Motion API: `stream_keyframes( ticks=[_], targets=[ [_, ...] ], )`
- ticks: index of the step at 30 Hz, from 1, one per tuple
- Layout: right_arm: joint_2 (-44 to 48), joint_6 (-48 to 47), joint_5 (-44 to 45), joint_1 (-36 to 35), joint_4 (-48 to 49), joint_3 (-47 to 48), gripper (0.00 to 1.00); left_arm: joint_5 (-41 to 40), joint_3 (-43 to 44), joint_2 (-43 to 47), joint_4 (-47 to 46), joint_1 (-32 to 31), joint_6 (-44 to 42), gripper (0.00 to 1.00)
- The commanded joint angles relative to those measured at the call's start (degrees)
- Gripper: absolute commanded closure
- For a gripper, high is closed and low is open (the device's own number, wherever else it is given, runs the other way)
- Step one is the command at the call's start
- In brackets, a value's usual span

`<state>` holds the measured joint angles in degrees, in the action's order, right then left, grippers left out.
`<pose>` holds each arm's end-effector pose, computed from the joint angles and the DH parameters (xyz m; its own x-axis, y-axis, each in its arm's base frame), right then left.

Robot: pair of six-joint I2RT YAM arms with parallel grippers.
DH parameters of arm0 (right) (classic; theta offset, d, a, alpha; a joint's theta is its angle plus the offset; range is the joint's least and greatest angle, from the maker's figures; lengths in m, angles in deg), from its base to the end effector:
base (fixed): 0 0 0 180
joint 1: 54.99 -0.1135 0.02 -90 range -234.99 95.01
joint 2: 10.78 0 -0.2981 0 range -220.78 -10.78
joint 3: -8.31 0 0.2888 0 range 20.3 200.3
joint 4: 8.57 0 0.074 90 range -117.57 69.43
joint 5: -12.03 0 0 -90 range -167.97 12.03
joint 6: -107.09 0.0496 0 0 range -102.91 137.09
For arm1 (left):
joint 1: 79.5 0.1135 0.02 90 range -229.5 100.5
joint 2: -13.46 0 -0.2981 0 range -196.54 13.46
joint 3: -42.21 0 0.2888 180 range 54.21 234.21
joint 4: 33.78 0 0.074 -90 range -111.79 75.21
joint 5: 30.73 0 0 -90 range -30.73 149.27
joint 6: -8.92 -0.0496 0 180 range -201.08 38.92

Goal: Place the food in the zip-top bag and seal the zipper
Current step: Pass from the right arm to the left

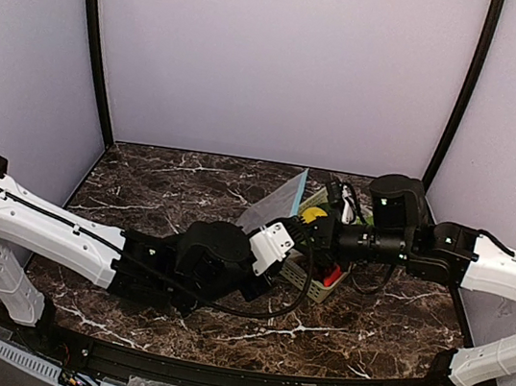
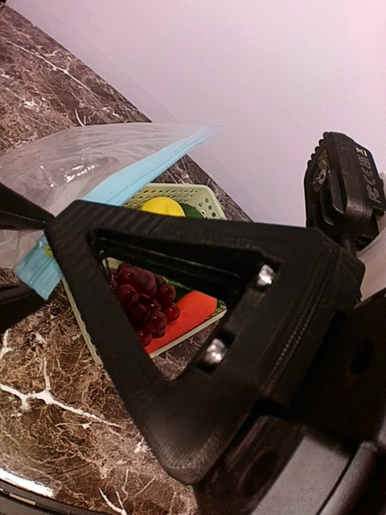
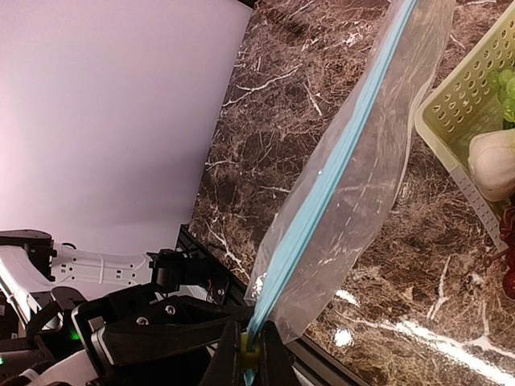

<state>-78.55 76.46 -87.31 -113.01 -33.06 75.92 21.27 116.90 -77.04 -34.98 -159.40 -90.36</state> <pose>0.1562 0.2653 0.3374 -0.9000 0.1618 -0.4048 -0.2762 0.5069 0.8165 0.1019 -0.3982 0.3044 0.0646 0.3619 -0.9300 0.6697 0.6752 0.3093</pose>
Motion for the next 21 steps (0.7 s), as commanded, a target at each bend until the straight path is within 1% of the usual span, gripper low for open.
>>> stream_keyframes(
  ticks=[1, 13, 15, 21],
  targets=[
    [1.6, 1.0, -0.4, -0.5, 1.3, 0.5, 0.96, -1.1, 1.9, -0.3, 0.6, -0.1, -0.9, 0.79],
    [0.9, 1.3, -0.4, -0.5, 1.3, 0.4, 0.96, -1.8, 2.1, -0.7, 1.8, -0.1, -0.9, 0.97],
    [0.8, 1.5, -0.2, -0.5, 1.3, 0.3, 0.96, -2.0, 2.3, -0.8, 2.0, -0.1, -0.8, 0.99],
    [0.5, 2.2, 0.4, -0.5, 1.3, 0.1, 0.96, -2.4, 2.8, -1.4, 2.8, -0.1, -0.8, 0.99]
  ],
)
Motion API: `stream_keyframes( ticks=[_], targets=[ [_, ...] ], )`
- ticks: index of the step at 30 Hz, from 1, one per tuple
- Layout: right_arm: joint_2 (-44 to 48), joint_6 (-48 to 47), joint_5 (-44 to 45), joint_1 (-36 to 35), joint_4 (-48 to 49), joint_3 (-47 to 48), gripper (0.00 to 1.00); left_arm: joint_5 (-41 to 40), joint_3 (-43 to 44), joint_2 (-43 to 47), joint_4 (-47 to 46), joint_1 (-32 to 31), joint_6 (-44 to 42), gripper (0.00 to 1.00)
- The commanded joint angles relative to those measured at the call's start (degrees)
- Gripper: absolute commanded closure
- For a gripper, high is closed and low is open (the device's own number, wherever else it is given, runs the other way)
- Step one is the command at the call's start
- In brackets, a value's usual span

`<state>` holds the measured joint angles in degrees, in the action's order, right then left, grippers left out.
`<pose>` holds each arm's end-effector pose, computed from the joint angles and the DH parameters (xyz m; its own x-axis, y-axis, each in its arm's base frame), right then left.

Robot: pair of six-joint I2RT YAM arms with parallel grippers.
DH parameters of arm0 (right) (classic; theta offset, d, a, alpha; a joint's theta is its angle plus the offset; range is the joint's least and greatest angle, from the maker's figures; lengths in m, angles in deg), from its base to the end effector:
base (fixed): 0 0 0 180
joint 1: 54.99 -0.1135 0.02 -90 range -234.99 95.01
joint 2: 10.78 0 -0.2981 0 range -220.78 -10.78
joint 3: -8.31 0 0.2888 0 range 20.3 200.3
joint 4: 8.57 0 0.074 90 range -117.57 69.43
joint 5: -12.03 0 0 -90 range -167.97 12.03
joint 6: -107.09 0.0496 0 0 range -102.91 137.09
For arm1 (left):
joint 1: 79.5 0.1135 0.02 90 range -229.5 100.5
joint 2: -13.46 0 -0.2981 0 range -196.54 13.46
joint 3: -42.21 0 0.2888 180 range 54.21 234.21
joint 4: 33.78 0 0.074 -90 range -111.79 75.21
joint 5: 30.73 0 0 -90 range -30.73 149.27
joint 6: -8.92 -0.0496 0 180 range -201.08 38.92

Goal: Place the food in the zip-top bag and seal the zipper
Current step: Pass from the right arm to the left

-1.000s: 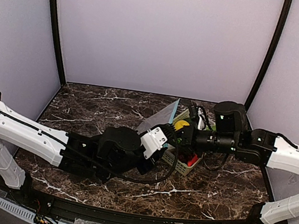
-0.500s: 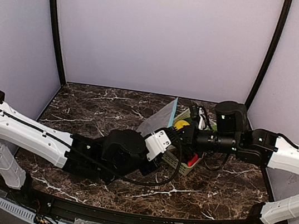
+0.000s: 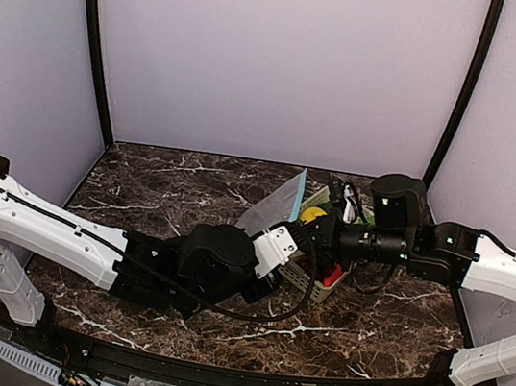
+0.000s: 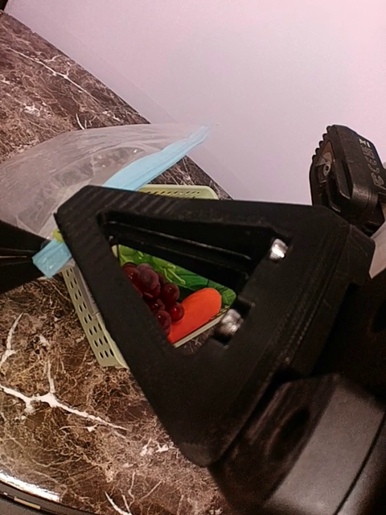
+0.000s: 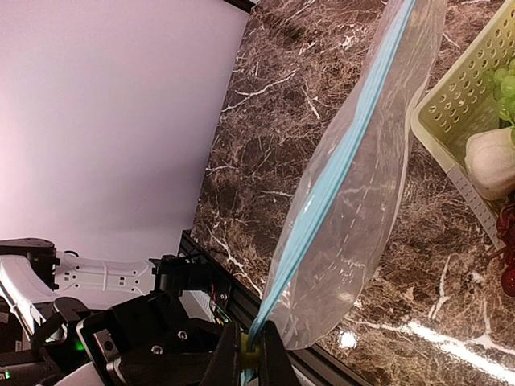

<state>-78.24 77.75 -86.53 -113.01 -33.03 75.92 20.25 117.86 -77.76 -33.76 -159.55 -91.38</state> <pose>0.1562 0.2640 0.3389 -0.9007 0.1851 -0.3931 -0.2561 0.5046 0.8245 0.1021 -0.4013 0.3038 0.0724 0.3912 -0.9174 0.6581 0.6724 0.3387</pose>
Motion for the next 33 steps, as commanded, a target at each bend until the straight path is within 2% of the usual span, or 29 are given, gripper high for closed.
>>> stream_keyframes(
  ticks=[1, 12, 33],
  targets=[
    [0.2, 1.1, -0.1, -0.5, 1.3, 0.0, 0.96, -1.5, 2.0, -0.8, 1.9, 0.1, 0.2, 0.99],
    [-0.1, 2.6, 3.6, -0.3, 1.1, -0.9, 0.95, -1.3, 2.1, -1.2, 3.7, 0.1, 1.0, 0.99],
    [0.8, 4.2, 3.8, 3.8, 1.0, -4.0, 0.94, -0.4, 0.0, 0.8, 8.8, 0.1, 2.1, 0.99]
  ],
)
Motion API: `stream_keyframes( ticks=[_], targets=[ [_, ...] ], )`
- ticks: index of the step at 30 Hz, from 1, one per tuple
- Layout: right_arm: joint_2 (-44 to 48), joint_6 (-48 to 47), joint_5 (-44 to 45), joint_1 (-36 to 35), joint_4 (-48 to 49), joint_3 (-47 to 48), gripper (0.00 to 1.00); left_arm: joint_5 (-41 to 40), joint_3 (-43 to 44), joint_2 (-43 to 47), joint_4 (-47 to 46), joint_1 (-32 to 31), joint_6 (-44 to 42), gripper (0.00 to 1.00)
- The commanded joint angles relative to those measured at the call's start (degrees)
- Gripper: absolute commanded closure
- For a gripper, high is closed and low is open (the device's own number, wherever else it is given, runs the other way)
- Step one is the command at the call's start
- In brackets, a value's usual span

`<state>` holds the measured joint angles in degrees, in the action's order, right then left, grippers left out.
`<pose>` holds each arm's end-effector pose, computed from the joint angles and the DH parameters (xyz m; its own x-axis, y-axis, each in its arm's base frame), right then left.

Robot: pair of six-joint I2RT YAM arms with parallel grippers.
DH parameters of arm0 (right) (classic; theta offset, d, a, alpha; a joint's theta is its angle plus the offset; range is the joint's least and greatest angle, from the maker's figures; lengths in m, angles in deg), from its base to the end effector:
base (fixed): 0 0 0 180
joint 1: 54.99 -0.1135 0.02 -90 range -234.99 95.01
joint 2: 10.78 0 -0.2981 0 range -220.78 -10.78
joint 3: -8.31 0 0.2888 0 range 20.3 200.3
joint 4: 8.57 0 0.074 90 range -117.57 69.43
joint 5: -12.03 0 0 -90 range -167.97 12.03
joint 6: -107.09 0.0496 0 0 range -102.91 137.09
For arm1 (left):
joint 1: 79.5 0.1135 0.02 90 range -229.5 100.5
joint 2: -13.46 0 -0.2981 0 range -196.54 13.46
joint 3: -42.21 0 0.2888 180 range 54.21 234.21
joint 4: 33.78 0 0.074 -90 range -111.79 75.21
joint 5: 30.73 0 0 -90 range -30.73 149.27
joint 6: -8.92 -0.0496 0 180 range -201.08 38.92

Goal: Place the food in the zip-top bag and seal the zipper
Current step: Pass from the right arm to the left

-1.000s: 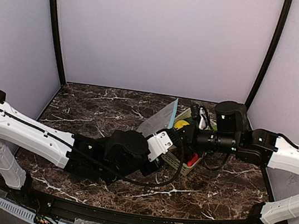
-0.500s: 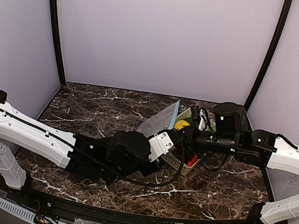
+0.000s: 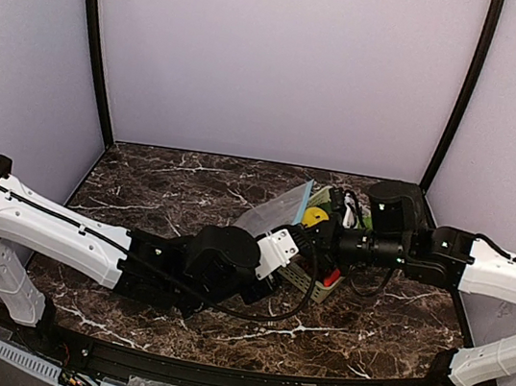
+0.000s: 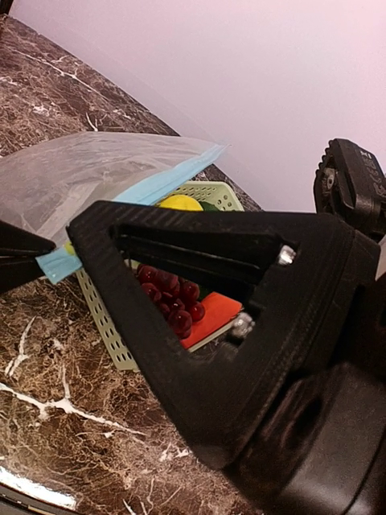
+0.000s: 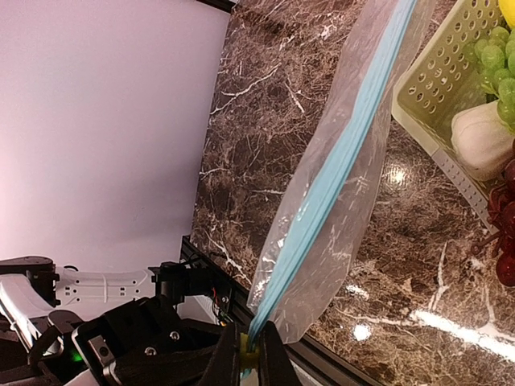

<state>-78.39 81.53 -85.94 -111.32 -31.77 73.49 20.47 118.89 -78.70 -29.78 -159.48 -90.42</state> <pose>0.1639 0.2585 0.3236 -0.9095 0.2461 -0.3349 -0.1692 0.5168 0.8392 0.1029 -0.4040 0.2967 0.0506 0.4405 -0.8963 0.6653 0.6545 0.3592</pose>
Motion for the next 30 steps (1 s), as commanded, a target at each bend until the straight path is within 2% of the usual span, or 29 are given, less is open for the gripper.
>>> stream_keyframes(
  ticks=[1, 13, 17, 23, 30],
  targets=[
    [1.1, 0.5, 3.2, 2.2, -0.2, -1.8, 0.94, -0.5, -1.1, 1.7, 5.1, 0.0, 1.2, 0.99],
    [2.0, 2.2, 3.6, 3.6, 0.2, -3.8, 0.93, 1.5, -1.7, 2.3, 7.2, 0.0, 1.8, 0.99],
    [2.3, 1.3, 2.6, 3.8, 0.9, -3.7, 0.85, 1.8, -1.4, 2.3, 8.4, 0.1, 2.9, 0.99],
    [5.1, -0.6, 0.3, 3.8, 0.1, -3.8, 0.64, 2.7, -2.9, 3.6, 8.5, 0.1, 8.2, 0.99],
    [7.1, -0.1, -1.7, 2.7, -2.0, -5.2, 0.57, 9.7, -5.2, 5.0, 3.7, 1.5, 14.6, 0.99]
  ],
)
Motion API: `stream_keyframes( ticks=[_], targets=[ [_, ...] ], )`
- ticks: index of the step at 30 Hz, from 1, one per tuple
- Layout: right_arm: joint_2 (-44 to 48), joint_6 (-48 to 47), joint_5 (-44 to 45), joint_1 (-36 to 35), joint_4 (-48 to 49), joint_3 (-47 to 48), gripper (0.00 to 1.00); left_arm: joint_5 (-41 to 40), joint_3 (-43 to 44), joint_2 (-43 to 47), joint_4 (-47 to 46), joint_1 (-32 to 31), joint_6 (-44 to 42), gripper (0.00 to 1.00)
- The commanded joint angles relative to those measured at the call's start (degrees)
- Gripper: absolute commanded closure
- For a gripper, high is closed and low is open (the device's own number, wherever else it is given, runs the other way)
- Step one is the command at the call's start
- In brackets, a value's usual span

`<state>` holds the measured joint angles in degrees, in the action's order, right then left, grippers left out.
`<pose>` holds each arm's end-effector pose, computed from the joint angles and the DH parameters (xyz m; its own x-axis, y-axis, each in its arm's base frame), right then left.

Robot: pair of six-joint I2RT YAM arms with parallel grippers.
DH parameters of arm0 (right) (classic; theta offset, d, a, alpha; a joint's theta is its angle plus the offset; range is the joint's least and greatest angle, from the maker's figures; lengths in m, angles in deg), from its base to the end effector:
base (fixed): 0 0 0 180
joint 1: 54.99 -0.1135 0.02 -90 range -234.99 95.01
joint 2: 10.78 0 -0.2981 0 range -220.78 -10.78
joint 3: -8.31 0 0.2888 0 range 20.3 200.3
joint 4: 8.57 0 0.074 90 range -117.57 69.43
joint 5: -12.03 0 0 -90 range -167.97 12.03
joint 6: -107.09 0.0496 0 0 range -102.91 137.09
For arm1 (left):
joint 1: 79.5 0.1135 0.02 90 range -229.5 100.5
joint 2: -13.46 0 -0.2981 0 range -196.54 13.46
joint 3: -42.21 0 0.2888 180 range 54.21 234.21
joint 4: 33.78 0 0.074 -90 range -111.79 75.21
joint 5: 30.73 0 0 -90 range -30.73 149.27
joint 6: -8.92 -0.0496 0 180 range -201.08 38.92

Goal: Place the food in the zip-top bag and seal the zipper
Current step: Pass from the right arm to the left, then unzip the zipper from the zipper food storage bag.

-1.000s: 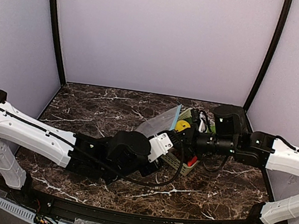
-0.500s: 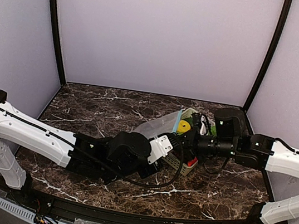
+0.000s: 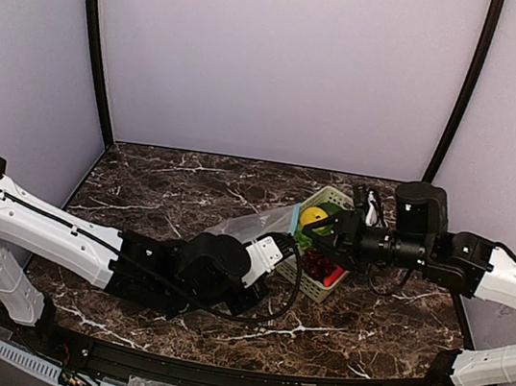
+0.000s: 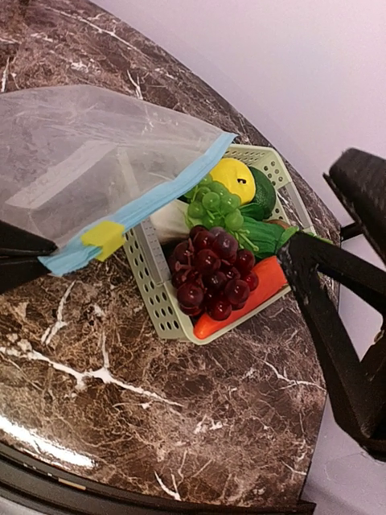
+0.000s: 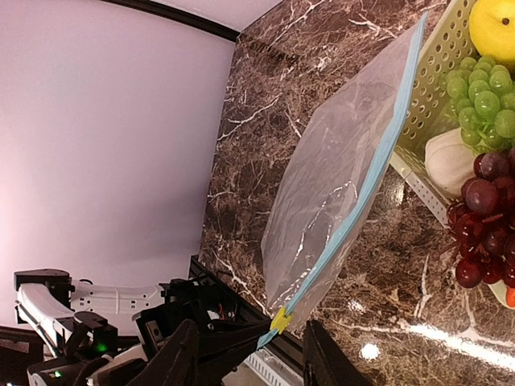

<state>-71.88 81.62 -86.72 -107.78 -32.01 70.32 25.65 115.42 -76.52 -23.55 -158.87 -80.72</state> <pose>0.1623 0.2262 0.3319 -0.8870 0.3073 -0.3446 -0.1659 0.4844 0.8590 0.1006 -0.3872 0.2759 -0.0883 0.4422 -0.8926 0.7269 0.6413 0.2458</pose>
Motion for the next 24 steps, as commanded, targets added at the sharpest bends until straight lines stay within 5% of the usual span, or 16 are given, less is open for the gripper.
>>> stream_keyframes(
  ticks=[1, 24],
  targets=[
    [0.5, -0.2, -0.8, -1.2, -1.8, -2.3, 0.56, 5.1, -2.1, 2.9, -3.3, 1.0, 5.4, 0.99],
    [-9.6, 3.5, -2.2, -6.3, 6.3, -0.7, 0.6, 8.5, -2.7, 1.9, -2.5, 2.1, 6.1, 0.99]
  ],
)
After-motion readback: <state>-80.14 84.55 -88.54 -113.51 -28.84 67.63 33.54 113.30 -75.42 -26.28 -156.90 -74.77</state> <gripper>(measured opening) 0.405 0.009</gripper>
